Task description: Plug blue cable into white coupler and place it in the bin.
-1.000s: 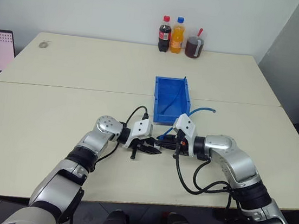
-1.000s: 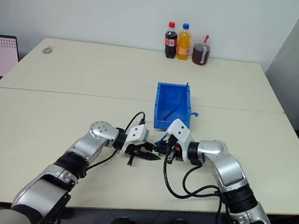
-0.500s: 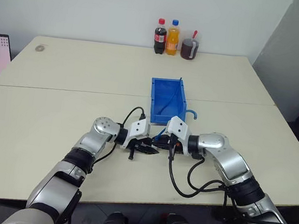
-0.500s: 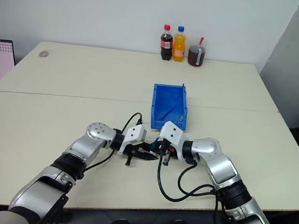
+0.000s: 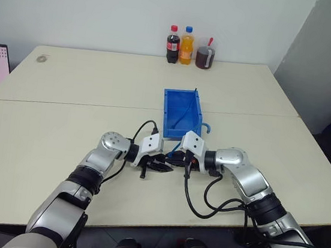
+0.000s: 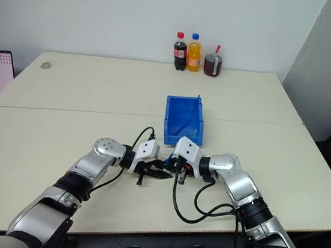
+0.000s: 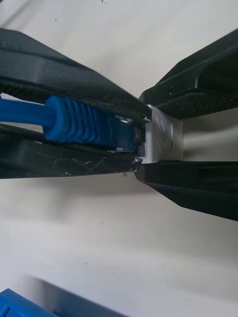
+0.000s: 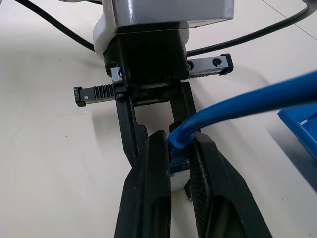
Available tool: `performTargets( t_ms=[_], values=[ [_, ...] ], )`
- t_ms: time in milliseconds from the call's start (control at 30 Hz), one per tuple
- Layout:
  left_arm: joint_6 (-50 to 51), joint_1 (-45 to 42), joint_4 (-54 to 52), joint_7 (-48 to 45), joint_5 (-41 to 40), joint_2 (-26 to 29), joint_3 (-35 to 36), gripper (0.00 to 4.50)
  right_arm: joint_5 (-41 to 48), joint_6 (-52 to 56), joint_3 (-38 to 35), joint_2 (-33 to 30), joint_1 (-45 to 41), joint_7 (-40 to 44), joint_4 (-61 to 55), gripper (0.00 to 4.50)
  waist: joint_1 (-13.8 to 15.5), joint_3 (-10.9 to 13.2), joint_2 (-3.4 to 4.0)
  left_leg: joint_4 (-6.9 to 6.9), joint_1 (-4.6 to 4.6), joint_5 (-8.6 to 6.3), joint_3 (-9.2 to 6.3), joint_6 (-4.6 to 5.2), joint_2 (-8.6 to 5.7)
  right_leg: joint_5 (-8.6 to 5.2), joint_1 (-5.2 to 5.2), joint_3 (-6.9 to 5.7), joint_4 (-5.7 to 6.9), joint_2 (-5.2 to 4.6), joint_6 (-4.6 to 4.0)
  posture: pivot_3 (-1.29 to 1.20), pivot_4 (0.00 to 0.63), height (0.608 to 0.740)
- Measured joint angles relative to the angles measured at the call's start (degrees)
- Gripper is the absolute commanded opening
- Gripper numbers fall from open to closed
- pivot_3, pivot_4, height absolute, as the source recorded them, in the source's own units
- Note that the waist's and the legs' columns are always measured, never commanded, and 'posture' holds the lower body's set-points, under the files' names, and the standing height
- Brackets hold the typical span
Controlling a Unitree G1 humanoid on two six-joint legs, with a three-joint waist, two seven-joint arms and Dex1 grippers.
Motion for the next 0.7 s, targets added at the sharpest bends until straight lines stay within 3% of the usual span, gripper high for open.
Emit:
performTargets(
  t_ms=[200,333,467,700],
  values=[
    [5.39,3.92,-8.25,1.98,-2.18,1.05,2.33,2.94,2.22,8.17,-4.11,-0.07,3.77,-2.19,-7.87,0.27,0.06,0.05,0.03,0.03,-0.57,-0.01,-0.04,-0.01,0.00,0.10,-0.43,-0.07,-0.03,-0.03,0.23,0.00,0.150,0.740],
    [12.09,9.45,-20.35,4.22,-5.46,5.21,6.97,3.78,6.88,20.31,-8.31,0.46,5.59,-5.68,-15.18,0.27,0.13,0.14,0.13,0.02,-1.58,0.00,-0.10,-0.02,0.05,0.07,-1.41,-0.05,0.05,-0.06,0.28,0.00,0.150,0.740],
    [20.95,15.78,-33.77,8.22,-9.92,6.67,10.38,4.48,11.81,33.11,-15.82,2.13,2.11,-10.72,-18.10,0.27,0.20,0.63,0.09,0.01,-1.80,-0.01,-0.21,-0.04,0.05,0.07,-1.62,-0.02,0.06,-0.16,0.28,0.00,0.150,0.740],
    [35.49,22.12,-54.37,22.44,-16.91,5.71,19.68,4.48,20.11,49.39,-30.10,6.62,-16.66,-18.72,-11.02,0.27,0.03,1.06,0.04,-0.03,-1.79,-0.01,-0.14,-0.03,0.01,0.07,-1.64,-0.06,0.05,-0.15,0.28,0.00,0.150,0.740]
  ],
)
